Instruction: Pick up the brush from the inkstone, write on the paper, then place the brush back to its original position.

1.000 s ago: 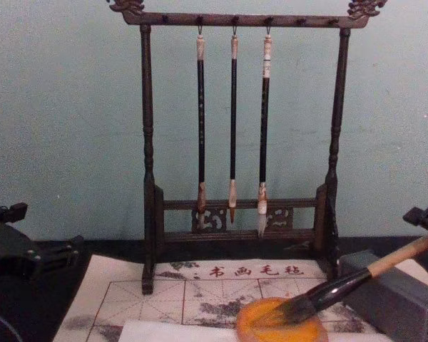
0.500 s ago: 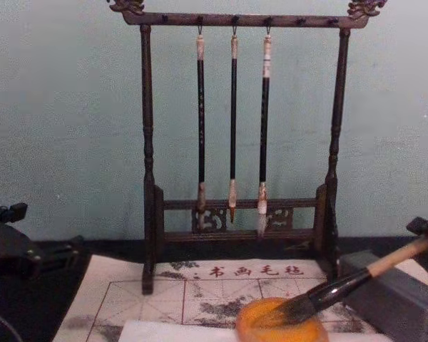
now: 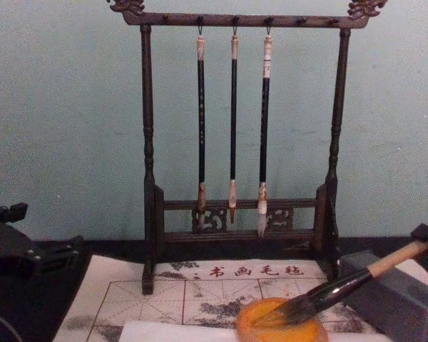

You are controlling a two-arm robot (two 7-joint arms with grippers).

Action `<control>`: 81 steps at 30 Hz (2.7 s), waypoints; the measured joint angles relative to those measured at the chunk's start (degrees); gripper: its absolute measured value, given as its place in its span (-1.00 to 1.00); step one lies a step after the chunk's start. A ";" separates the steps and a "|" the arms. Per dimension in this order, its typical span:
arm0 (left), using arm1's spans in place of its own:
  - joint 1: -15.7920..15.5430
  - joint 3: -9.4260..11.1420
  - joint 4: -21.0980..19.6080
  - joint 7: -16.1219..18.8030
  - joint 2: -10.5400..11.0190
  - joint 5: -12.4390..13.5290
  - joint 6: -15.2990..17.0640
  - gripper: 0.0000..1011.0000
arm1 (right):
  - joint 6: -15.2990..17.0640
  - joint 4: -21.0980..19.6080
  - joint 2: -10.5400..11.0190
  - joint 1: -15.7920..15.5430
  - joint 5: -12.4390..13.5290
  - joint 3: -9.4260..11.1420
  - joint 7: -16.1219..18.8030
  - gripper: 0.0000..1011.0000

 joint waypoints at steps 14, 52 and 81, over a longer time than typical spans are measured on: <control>0.00 0.00 0.00 0.00 0.00 0.00 0.00 0.98 | 0.00 0.00 0.00 0.00 -0.01 0.00 -0.02 -0.64; 0.00 0.00 0.00 0.00 0.00 0.00 0.00 0.98 | 1.52 -4.25 2.64 -0.86 9.48 0.54 -2.35 -0.64; 0.00 0.00 0.00 0.00 0.00 0.00 0.00 0.98 | -1.29 -12.81 9.84 -5.05 12.20 -0.63 -2.39 -0.64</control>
